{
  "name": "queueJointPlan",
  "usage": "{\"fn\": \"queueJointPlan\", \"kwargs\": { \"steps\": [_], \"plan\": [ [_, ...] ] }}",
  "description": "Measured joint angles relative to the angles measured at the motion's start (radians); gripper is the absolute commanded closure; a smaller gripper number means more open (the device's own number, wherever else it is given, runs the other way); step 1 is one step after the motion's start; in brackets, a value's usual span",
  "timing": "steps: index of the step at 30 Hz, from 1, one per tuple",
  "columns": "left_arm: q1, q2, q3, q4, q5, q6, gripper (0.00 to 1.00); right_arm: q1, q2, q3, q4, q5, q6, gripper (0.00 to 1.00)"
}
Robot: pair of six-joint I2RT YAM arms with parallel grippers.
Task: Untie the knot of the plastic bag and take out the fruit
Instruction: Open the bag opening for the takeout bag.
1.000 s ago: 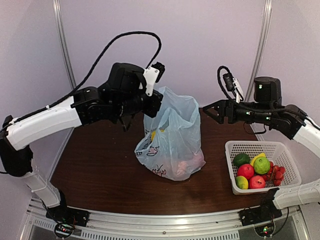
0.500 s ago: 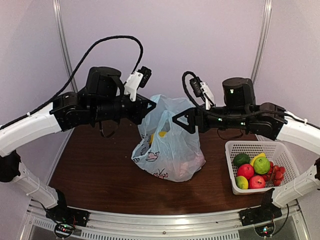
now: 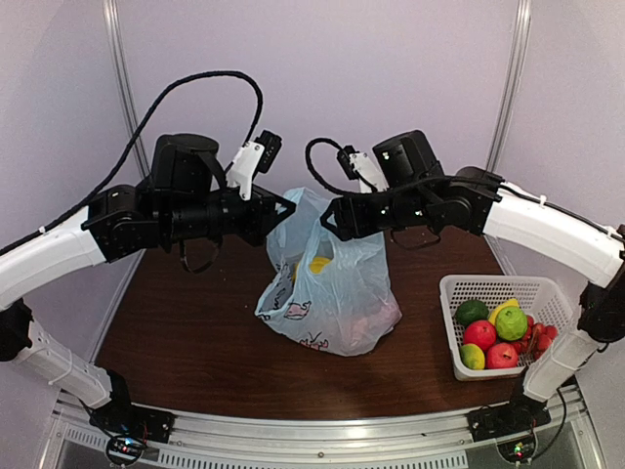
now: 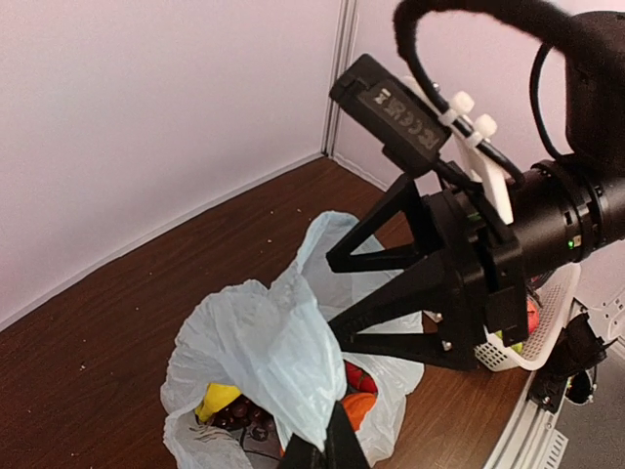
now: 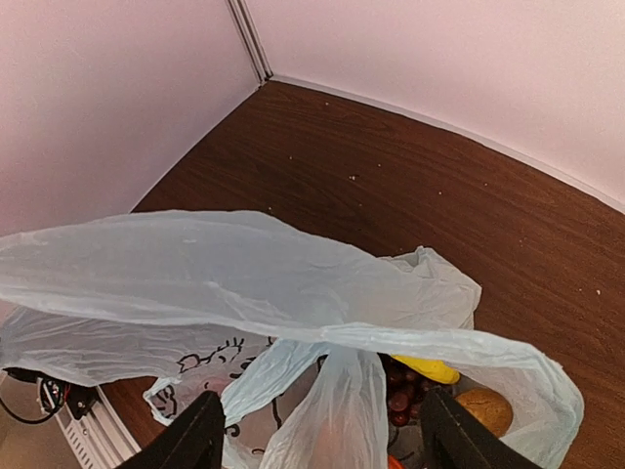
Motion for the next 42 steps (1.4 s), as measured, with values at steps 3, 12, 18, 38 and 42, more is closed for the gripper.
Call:
{"fn": "queueJointPlan", "kwargs": {
  "steps": [3, 12, 18, 38, 42],
  "plan": [
    [0.006, 0.000, -0.002, 0.000, 0.006, -0.006, 1.00, -0.007, 0.047, 0.037, -0.029, 0.000, -0.016, 0.35],
    [0.025, 0.000, -0.003, 0.000, 0.018, -0.024, 1.00, -0.006, 0.105, 0.052, -0.048, -0.035, -0.045, 0.50],
    [0.036, 0.000, -0.003, 0.000, 0.029, -0.036, 1.00, -0.007, 0.117, 0.052, -0.051, -0.034, -0.063, 0.79],
    [0.185, 0.002, -0.069, 0.006, 0.073, -0.145, 1.00, 0.089, -0.249, -0.356, 0.141, -0.322, -0.122, 1.00],
    [0.185, -0.001, -0.125, 0.053, 0.071, -0.144, 1.00, 0.139, -0.291, -0.528, 0.159, -0.348, -0.105, 1.00]
  ]
}}
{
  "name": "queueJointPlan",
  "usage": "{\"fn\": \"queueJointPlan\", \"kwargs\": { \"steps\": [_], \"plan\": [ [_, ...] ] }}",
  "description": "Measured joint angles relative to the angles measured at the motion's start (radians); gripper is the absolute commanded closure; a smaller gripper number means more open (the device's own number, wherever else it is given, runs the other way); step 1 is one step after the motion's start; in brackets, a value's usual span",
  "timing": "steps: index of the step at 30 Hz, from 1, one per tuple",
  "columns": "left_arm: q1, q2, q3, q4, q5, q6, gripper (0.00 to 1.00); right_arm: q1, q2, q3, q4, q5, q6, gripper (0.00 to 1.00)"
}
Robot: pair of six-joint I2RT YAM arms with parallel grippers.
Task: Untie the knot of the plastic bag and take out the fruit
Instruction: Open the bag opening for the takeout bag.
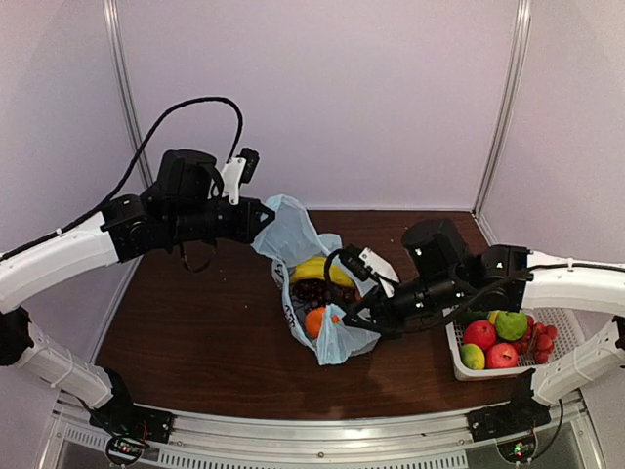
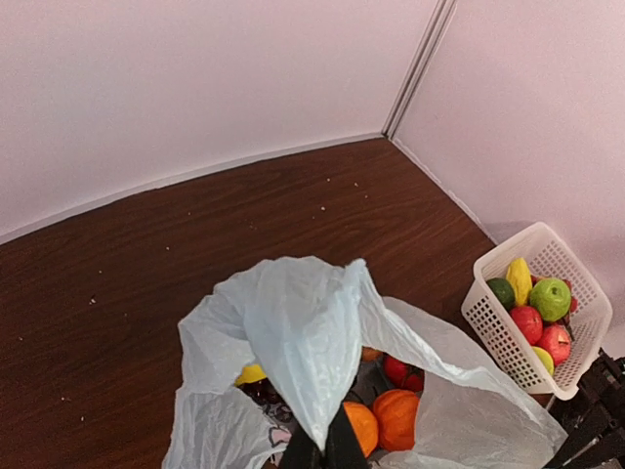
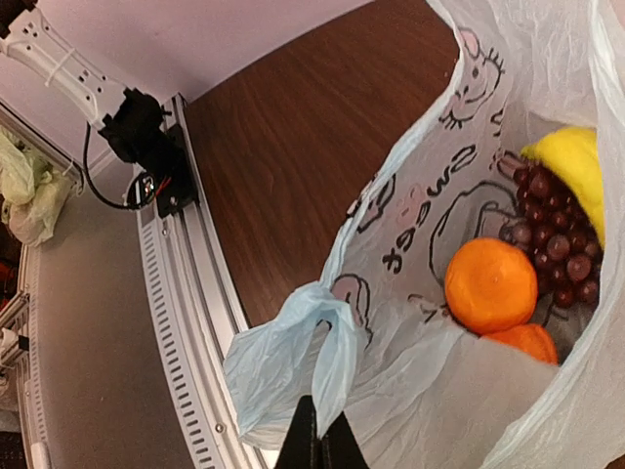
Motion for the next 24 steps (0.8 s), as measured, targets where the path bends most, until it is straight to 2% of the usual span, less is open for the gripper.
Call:
{"fn": "queueJointPlan", "kwargs": {
  "steps": [8, 16, 18, 20, 21, 23, 24],
  "plan": [
    [0.007, -0.047, -0.164, 0.056, 0.010, 0.012, 1.00, 0.092, -0.014, -0.273, 0.013, 0.004, 0.074, 1.00],
    [0.007, -0.196, -0.306, 0.149, 0.028, 0.037, 1.00, 0.111, -0.019, -0.323, 0.040, 0.018, 0.098, 1.00],
    [0.007, -0.240, -0.328, 0.168, 0.037, 0.042, 1.00, 0.111, -0.026, -0.312, 0.027, 0.025, 0.097, 0.83],
    [0.007, -0.272, -0.337, 0.184, 0.050, 0.046, 1.00, 0.112, -0.034, -0.272, -0.008, 0.040, 0.094, 0.53],
    [0.007, -0.282, -0.339, 0.192, 0.060, 0.047, 1.00, 0.113, -0.040, -0.250, -0.020, 0.047, 0.095, 0.45],
    [0.008, -0.291, -0.340, 0.208, 0.087, 0.048, 1.00, 0.116, -0.059, -0.192, -0.048, 0.067, 0.096, 0.35],
    [0.008, -0.290, -0.340, 0.211, 0.105, 0.049, 1.00, 0.117, -0.069, -0.156, -0.061, 0.077, 0.093, 0.34]
  ]
}}
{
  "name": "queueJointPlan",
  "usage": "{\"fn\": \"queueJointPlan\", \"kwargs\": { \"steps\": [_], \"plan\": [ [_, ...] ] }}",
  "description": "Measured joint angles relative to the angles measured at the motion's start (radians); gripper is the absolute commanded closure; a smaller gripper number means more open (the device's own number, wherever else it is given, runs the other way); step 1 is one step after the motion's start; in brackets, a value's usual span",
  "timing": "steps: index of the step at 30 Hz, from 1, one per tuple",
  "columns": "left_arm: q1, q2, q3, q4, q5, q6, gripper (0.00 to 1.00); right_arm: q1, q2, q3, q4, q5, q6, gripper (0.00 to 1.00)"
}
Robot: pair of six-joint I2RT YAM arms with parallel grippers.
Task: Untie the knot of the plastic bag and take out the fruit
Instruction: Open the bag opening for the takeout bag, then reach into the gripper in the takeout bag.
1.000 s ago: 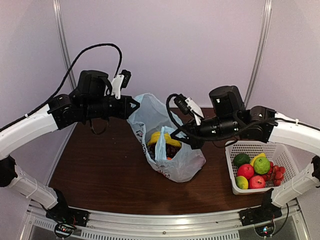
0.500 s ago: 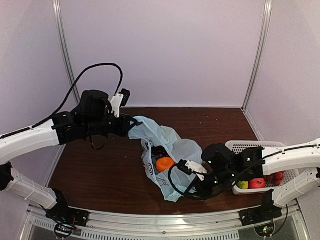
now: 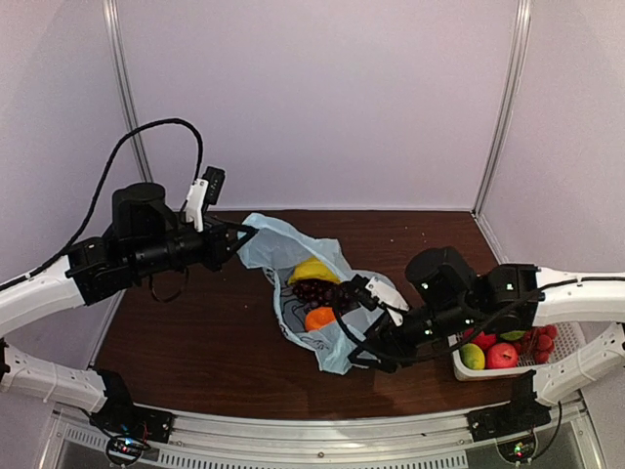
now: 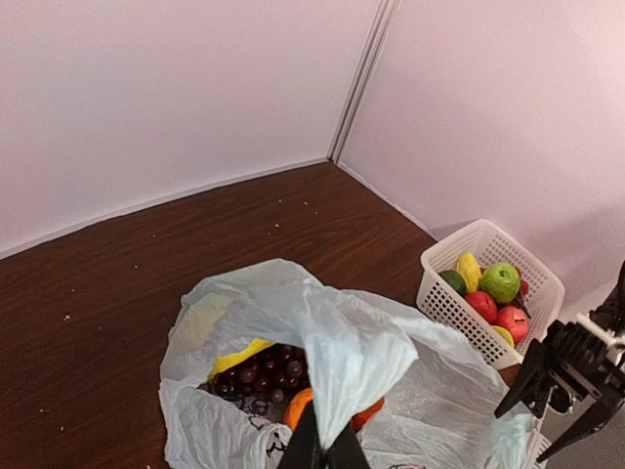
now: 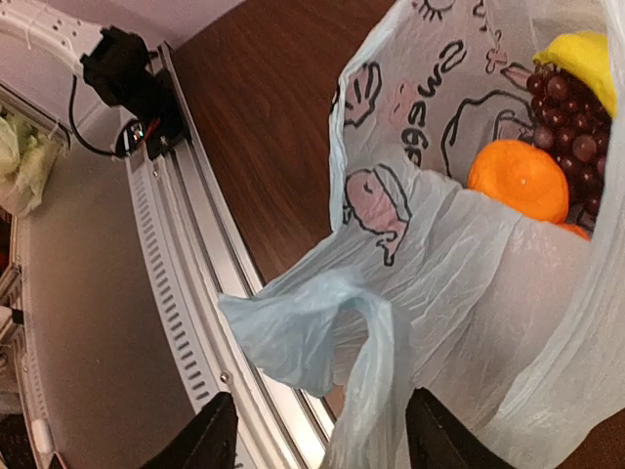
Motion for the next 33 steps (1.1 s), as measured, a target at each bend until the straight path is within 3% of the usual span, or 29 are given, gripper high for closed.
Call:
{"fn": "queueJointPlan", "kwargs": {
  "steps": [3, 10, 21, 33],
  "plan": [
    [0.000, 0.010, 0.000, 0.002, 0.045, 0.001, 1.00, 0.003, -0.014, 0.110, -0.021, 0.040, 0.005, 0.32],
    [0.000, 0.001, 0.000, 0.002, 0.055, 0.000, 1.00, 0.014, 0.026, 0.271, -0.038, 0.132, 0.001, 0.46],
    [0.000, 0.009, 0.006, -0.028, 0.058, 0.004, 1.00, 0.020, 0.219, 0.496, -0.082, 0.200, -0.029, 0.40],
    [0.000, 0.071, 0.067, -0.047, 0.053, 0.004, 1.00, 0.026, 0.393, 0.518, -0.117, 0.250, -0.204, 0.54]
  ]
}}
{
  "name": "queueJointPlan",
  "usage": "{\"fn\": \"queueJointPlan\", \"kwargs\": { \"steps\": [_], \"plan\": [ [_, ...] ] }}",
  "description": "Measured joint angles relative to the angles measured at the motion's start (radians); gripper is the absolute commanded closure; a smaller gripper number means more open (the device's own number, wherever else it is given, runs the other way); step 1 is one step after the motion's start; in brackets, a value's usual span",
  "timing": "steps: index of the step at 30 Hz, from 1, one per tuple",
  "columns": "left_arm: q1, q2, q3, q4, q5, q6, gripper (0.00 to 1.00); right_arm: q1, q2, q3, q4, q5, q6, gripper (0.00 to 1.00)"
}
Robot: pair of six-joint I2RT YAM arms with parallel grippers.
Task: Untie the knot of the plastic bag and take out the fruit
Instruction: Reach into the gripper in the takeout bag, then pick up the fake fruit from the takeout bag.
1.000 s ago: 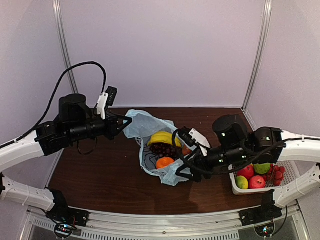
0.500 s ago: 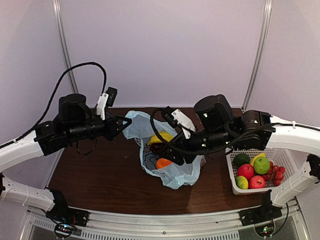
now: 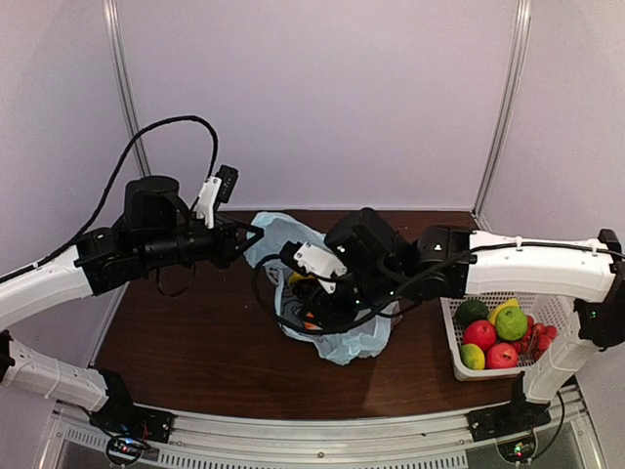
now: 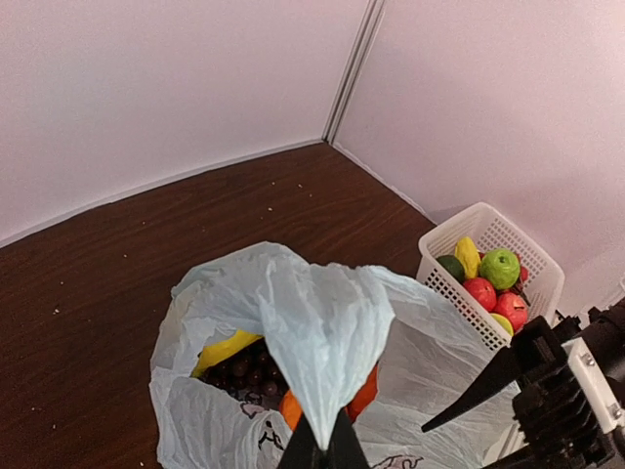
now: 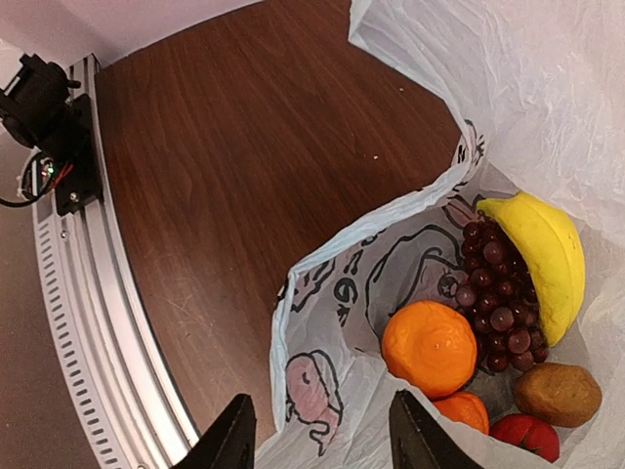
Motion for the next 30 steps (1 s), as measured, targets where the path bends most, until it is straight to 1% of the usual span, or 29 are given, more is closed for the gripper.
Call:
{"fn": "queueJointPlan", "kwargs": {
  "steps": [7, 13, 22, 30],
  "plan": [
    [0.000, 0.021, 0.000, 0.012, -0.002, -0.001, 1.00, -0.029, 0.109, 0.003, -0.055, 0.036, -0.071, 0.54],
    [0.000, 0.019, 0.000, 0.013, -0.010, -0.001, 1.00, -0.108, 0.179, 0.018, -0.077, 0.035, -0.102, 0.53],
    [0.000, 0.003, -0.009, 0.010, -0.018, -0.008, 1.00, -0.180, 0.334, 0.116, -0.095, 0.032, -0.148, 0.37],
    [0.000, -0.008, -0.017, 0.009, -0.018, -0.013, 1.00, -0.217, 0.406, 0.121, -0.100, 0.029, -0.161, 0.21]
  ]
}}
